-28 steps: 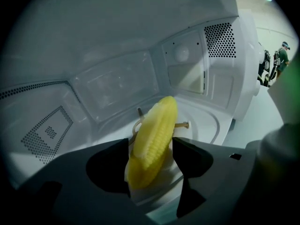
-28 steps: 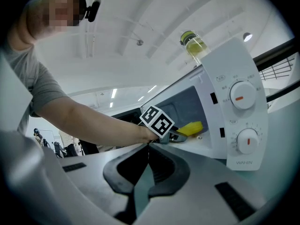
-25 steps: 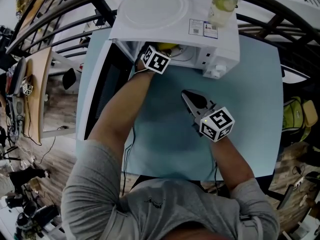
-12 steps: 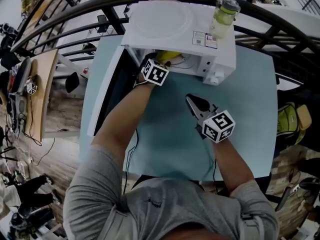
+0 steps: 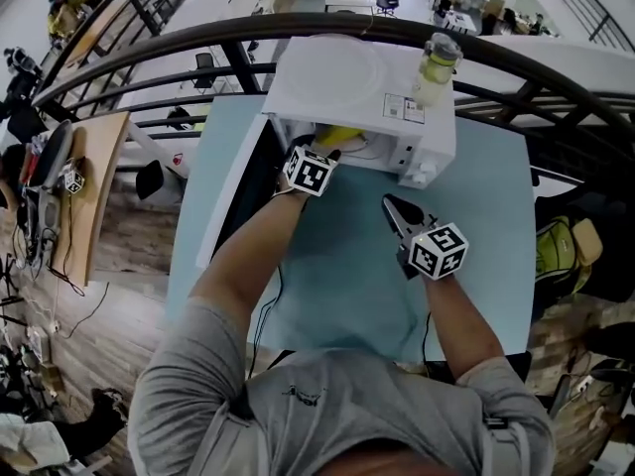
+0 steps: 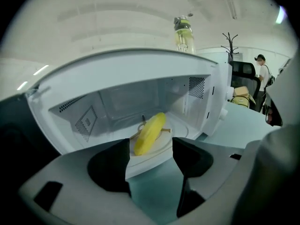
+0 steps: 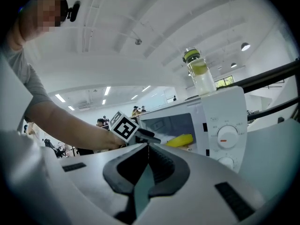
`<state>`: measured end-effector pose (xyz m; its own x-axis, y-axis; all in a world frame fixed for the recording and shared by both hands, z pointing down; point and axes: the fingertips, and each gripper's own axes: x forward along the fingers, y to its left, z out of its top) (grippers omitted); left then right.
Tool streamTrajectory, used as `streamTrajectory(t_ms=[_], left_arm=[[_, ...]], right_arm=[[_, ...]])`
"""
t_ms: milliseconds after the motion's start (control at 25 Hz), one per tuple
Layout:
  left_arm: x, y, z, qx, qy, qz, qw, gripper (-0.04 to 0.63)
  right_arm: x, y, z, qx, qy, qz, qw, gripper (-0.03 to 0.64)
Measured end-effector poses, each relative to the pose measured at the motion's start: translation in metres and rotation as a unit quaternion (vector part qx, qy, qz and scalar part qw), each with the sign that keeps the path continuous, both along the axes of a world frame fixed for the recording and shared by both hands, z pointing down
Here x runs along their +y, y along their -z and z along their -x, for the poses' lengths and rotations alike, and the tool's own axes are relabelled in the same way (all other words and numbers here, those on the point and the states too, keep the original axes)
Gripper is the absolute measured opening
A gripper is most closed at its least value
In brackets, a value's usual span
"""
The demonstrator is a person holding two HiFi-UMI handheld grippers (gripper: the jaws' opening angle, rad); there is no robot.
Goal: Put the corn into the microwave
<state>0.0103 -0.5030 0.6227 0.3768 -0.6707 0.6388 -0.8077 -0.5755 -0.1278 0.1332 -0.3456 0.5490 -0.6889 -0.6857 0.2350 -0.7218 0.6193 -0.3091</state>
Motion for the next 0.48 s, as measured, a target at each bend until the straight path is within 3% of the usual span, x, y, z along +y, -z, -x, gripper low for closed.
streamTrajectory(t_ms=[480], left_arm=[[0.048,0.054,0.01,0.093,0.017,-0.002,0.9955,0.279]], right_arm=[[-0.007,0.027,-0.024,0.026,-0.025,0.006,0.999,0.018]])
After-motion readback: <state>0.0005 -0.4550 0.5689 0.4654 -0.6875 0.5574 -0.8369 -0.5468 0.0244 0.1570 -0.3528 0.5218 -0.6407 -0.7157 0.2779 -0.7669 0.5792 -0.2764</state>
